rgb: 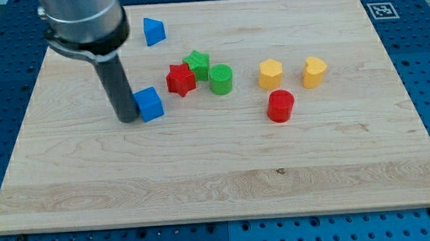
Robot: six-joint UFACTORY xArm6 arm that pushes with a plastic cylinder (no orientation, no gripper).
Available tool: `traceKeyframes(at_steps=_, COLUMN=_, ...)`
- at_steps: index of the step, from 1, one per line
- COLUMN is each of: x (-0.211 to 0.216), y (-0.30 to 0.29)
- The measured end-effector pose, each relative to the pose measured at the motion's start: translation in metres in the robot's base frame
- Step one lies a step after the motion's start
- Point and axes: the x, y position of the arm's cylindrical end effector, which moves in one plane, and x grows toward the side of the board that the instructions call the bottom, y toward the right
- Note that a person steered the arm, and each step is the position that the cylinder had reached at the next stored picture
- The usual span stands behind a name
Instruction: Move the arm in between the red star and blue cube
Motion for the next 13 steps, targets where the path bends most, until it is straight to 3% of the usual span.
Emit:
traceKeyframes(at_steps=2, x=0.009, y=0.018)
traceKeyframes(at_steps=5, x=0.008, y=-0.001)
traceKeyframes(at_steps=8, x=-0.049, y=-0.042)
traceKeyframes(at_steps=10, x=-0.061, y=-0.024)
traceKeyframes(at_steps=13, x=-0.041, y=0.048)
